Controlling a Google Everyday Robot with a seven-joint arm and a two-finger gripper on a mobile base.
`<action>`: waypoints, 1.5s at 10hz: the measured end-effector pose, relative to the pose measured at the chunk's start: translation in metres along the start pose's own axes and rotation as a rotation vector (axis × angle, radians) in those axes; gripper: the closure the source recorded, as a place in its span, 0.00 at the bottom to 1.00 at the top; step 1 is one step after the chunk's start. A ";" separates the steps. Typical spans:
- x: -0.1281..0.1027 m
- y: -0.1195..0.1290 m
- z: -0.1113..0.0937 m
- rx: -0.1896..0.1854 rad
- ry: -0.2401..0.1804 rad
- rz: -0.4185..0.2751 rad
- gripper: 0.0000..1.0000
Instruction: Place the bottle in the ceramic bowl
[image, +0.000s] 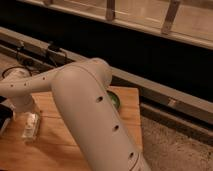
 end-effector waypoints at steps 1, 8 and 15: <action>0.001 0.001 0.001 0.002 0.007 0.000 0.35; 0.000 -0.029 0.043 0.012 0.066 0.078 0.35; 0.000 -0.006 0.092 -0.024 0.148 0.054 0.36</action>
